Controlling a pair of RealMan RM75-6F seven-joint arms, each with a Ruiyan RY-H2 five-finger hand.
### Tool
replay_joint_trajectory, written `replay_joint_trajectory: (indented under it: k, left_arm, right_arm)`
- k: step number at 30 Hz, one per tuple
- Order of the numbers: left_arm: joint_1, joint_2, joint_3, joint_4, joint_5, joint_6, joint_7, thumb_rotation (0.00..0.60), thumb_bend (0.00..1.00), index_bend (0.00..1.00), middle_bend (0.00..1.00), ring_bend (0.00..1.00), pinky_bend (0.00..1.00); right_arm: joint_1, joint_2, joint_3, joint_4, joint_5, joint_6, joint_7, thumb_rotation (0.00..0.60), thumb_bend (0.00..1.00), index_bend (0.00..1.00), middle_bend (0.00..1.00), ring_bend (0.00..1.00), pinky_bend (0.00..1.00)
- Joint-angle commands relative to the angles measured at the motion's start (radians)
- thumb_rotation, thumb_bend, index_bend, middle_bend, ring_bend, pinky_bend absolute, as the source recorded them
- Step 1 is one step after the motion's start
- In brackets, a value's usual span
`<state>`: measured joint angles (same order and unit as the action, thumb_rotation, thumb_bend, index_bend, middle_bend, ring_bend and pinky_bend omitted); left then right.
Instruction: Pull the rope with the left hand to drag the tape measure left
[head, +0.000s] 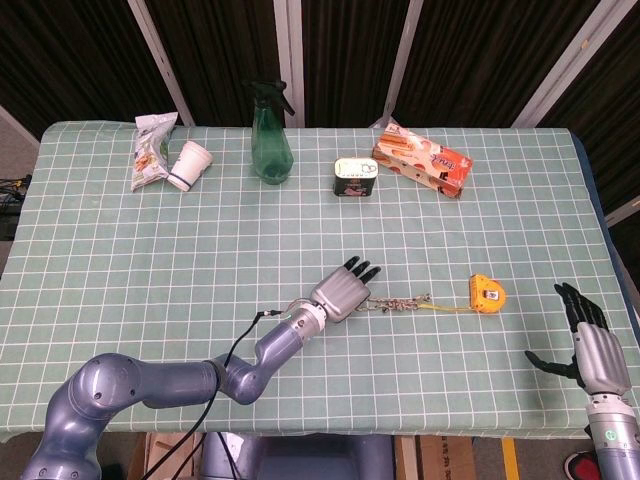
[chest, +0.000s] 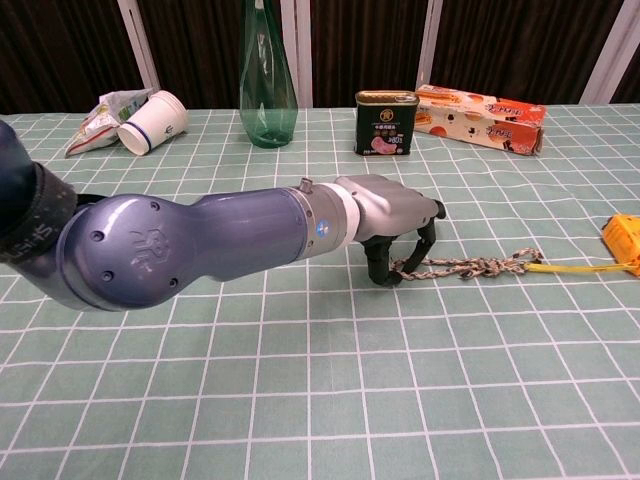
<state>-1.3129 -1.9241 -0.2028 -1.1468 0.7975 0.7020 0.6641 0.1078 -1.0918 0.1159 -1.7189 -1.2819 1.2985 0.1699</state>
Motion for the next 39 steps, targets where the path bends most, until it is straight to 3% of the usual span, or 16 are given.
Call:
replay_joint_trajectory:
  k: [1, 14, 24, 39]
  left_arm:
    - [0.001, 0.001, 0.001, -0.001, 0.000, 0.001, -0.001, 0.600, 0.52, 0.56, 0.01, 0.00, 0.00]
    - [0.021, 0.050, 0.023, -0.055, 0.024, 0.034, 0.002, 0.600, 0.53, 0.58, 0.02, 0.00, 0.00]
    - [0.089, 0.179, 0.072, -0.185, 0.067, 0.091, -0.005, 0.600, 0.53, 0.58, 0.02, 0.00, 0.00]
    - [0.267, 0.428, 0.165, -0.378, 0.162, 0.225, -0.086, 0.600, 0.53, 0.59, 0.04, 0.00, 0.00]
  right_arm:
    - [0.000, 0.000, 0.000, 0.000, 0.000, 0.000, 0.000, 0.600, 0.18, 0.00, 0.00, 0.00, 0.00]
    - [-0.003, 0.004, 0.000, -0.001, 0.001, 0.003, 0.003, 0.600, 0.18, 0.00, 0.00, 0.00, 0.00]
    - [-0.007, 0.001, 0.000, 0.003, -0.007, 0.016, -0.006, 0.600, 0.18, 0.00, 0.00, 0.00, 0.00]
    - [-0.011, -0.004, -0.004, 0.003, -0.019, 0.030, -0.025, 0.600, 0.18, 0.00, 0.00, 0.00, 0.00]
